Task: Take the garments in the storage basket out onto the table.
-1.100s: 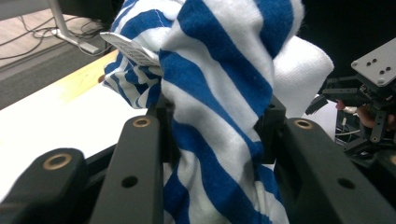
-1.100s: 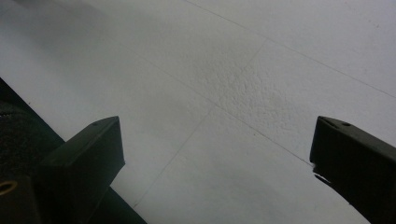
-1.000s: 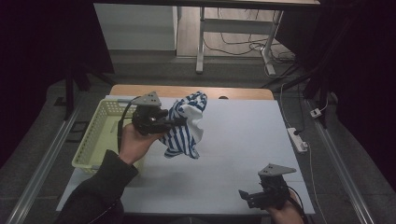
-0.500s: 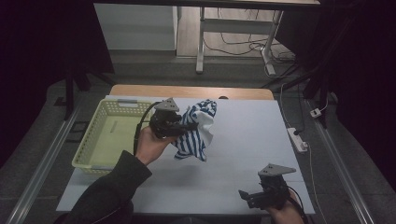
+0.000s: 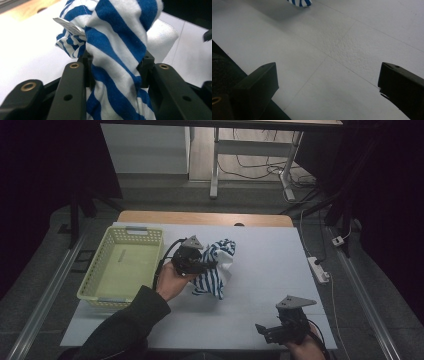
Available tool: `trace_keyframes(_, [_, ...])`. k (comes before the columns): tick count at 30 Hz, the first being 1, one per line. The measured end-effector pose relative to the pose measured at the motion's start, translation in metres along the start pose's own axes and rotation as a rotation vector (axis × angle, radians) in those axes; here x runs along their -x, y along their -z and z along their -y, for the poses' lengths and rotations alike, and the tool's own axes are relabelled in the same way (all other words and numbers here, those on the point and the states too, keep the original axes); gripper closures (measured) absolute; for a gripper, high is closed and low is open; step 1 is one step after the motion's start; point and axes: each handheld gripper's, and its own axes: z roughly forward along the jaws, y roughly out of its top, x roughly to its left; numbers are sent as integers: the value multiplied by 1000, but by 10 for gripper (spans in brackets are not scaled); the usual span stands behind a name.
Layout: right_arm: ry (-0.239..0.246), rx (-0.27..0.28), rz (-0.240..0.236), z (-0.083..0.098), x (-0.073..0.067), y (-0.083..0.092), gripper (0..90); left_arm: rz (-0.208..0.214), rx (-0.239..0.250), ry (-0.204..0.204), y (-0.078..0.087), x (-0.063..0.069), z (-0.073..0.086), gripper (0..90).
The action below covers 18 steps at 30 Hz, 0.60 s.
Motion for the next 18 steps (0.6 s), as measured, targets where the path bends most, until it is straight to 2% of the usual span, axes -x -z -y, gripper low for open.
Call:
trace_keyframes(7, [2, -2, -3, 0, 0, 0, 25, 4, -53, 0, -17, 1, 9, 602])
trace_keyframes(18, [8, 2, -6, -1, 0, 0, 25, 3, -163, -5, -42, 1, 25, 570])
